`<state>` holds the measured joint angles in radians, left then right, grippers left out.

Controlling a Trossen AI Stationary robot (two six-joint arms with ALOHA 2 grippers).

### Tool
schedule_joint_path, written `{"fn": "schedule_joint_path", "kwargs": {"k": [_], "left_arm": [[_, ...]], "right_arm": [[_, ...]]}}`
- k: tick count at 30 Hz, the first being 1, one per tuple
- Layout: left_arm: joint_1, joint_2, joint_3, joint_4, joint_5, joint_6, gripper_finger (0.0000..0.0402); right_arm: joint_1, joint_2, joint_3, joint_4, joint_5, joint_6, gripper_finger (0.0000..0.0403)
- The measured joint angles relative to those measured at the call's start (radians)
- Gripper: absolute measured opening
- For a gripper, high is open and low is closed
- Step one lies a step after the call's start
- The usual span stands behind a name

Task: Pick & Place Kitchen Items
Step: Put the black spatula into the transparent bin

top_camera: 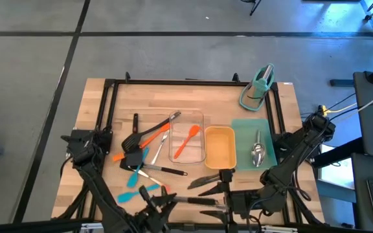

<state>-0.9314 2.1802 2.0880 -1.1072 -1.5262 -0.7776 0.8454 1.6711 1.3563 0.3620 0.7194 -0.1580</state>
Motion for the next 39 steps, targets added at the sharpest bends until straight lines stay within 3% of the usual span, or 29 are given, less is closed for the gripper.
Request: {"fn": "schedule_joint_path", "kwargs": {"k": [4,7,11,17,26,31,39], "left_arm": [[0.006,0.001,0.000,0.231,0.063,0.269,0.0067],[0.015,0.005,0.000,0.301,0.100,0.353,0.0067],[0.027,0.015,0.000,0.302,0.099,0.355,0.0067],[0.014,0.018,0.000,0.297,0.000,0.357,0.0067],[0.038,0.016,0.000,0.305,0.089,0.343,0.0067],[0.048,0.016,0.000,0.301,0.114,0.343,0.0067],[0.041,0.017,0.000,0.285,-0.002,0.380,0.0070]], "right_arm": [[-0.004,0.000,0.000,0.002,-0.034,-0.008,0.0217],[-0.012,0.000,0.000,0.006,-0.095,-0.011,0.0217],[-0.023,0.000,0.000,0.011,-0.144,-0.010,0.0217],[-0.022,0.000,0.000,0.006,-0.144,0.000,0.0196],[-0.022,0.000,0.000,0.000,-0.137,-0.010,0.0077],[-0.022,0.000,0.000,-0.007,-0.139,0.001,0.0077],[0.017,0.000,0.000,0.007,0.082,0.031,0.0076]]}}
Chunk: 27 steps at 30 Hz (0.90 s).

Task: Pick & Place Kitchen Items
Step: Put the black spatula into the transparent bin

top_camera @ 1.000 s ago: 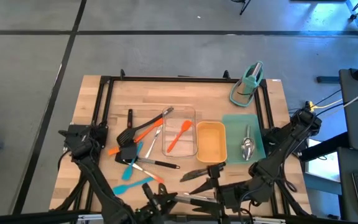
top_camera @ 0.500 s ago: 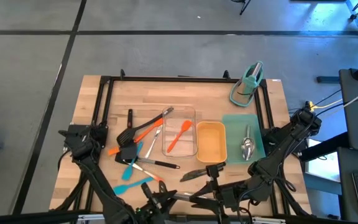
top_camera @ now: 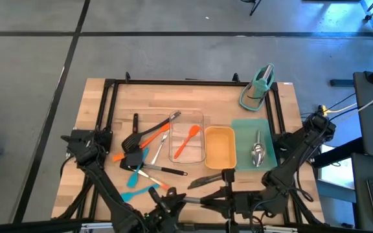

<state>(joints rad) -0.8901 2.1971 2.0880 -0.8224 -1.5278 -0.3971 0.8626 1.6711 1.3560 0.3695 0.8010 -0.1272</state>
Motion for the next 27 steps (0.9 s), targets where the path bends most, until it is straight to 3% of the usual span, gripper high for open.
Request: {"fn": "schedule_joint_path", "kwargs": {"k": [4,9,12,19,27], "left_arm": [[-0.019,-0.002,0.000,0.008,-0.045,0.024,0.0120],[-0.015,-0.005,0.000,0.009,-0.046,0.033,0.0140],[-0.009,-0.005,0.000,0.009,-0.045,0.038,0.0139],[-0.009,-0.005,0.000,0.007,-0.045,0.062,0.0120],[0.055,-0.037,0.000,-0.056,0.006,-0.027,0.0085]], "right_arm": [[0.009,0.000,0.000,-0.009,0.090,-0.004,0.0074],[0.004,0.002,0.000,-0.033,0.182,0.034,0.0074],[-0.004,0.020,0.000,-0.008,0.256,0.049,0.0073],[-0.031,0.084,0.000,0.069,0.563,-0.018,0.0073],[-0.039,0.085,0.017,0.069,0.583,-0.091,0.0073]]}}
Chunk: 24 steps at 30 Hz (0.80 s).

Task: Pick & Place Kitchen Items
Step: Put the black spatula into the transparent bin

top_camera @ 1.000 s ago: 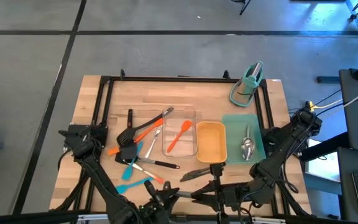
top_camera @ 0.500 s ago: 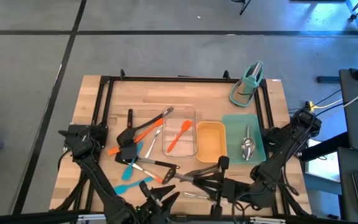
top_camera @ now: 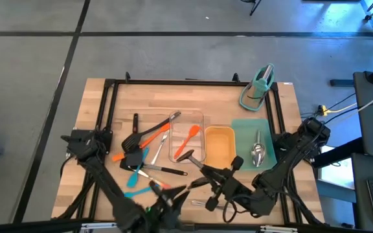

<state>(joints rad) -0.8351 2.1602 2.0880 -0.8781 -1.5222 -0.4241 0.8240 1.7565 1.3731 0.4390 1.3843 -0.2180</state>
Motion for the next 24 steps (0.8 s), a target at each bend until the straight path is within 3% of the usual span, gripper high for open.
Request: {"fn": "schedule_joint_path", "kwargs": {"k": [6,10,14,16,20,22,24], "left_arm": [[0.009,-0.007,0.000,0.014,0.192,-0.062,0.0030],[-0.034,0.040,0.001,0.226,0.295,-0.002,0.0006],[-0.111,0.097,-0.002,0.573,0.419,0.257,0.0003],[-0.136,0.112,-0.001,0.764,0.570,0.409,0.0003],[-0.136,0.133,-0.001,0.998,0.988,0.597,0.0002],[-0.129,0.133,0.000,1.018,1.084,0.625,0.0003],[-0.122,0.133,0.000,0.986,1.070,0.629,0.0004]], "right_arm": [[0.037,0.000,0.022,-0.004,0.054,-0.080,0.0073],[0.053,0.000,0.025,-0.002,0.089,-0.109,0.0073],[0.060,0.000,0.025,0.014,0.080,-0.112,0.0073],[0.061,0.000,0.025,0.019,0.078,-0.125,0.0073],[0.066,0.000,0.025,0.085,0.063,-0.207,0.0073],[0.072,0.000,0.025,0.108,0.017,-0.236,0.0073],[0.081,0.000,0.025,0.127,-0.037,-0.259,0.0073]]}}
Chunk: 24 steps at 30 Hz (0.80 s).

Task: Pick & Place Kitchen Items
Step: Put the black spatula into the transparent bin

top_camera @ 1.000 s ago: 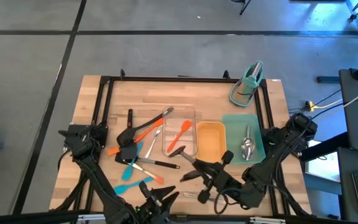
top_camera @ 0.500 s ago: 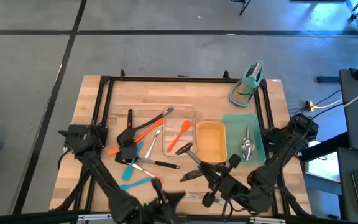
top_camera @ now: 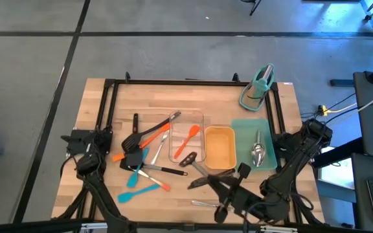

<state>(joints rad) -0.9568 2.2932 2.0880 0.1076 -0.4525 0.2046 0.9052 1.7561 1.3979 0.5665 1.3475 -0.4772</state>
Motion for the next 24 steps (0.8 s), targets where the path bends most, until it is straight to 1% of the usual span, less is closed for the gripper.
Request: {"fn": "schedule_joint_path", "kwargs": {"k": [3,5,7,11,12,14,16,18,21,24], "left_arm": [[0.027,0.000,0.000,-0.136,-0.125,-0.025,0.0005],[0.048,-0.003,0.000,-0.240,-0.189,-0.069,0.0005],[0.066,-0.014,0.000,-0.320,-0.188,-0.101,0.0004],[0.092,-0.023,0.000,-0.336,-0.086,-0.116,0.0002],[0.097,-0.023,-0.013,-0.314,-0.061,-0.115,0.0002],[0.105,-0.024,-0.079,-0.191,-0.030,-0.114,0.0002],[0.109,-0.024,-0.156,-0.069,-0.022,-0.106,0.0002],[0.107,-0.029,-0.222,0.014,-0.021,-0.126,0.0002],[0.094,-0.081,-0.336,0.091,-0.062,-0.162,0.0003],[0.076,-0.172,-0.478,0.189,-0.131,-0.178,0.0002]], "right_arm": [[0.012,0.000,0.000,0.017,-0.063,-0.031,0.0073],[0.020,0.000,0.000,0.018,-0.066,-0.047,0.0073],[0.027,0.000,0.000,0.019,-0.055,-0.063,0.0073],[0.040,0.000,0.000,0.023,-0.017,-0.090,0.0073],[0.042,0.000,0.000,0.024,-0.012,-0.093,0.0073],[0.045,0.000,0.000,0.025,-0.004,-0.100,0.0073],[0.046,0.000,0.000,0.027,0.013,-0.108,0.0073],[0.049,0.000,0.000,0.026,0.025,-0.108,0.0073],[0.055,0.000,0.000,0.026,0.037,-0.108,0.0073],[0.065,0.000,0.000,0.040,0.038,-0.108,0.0073]]}}
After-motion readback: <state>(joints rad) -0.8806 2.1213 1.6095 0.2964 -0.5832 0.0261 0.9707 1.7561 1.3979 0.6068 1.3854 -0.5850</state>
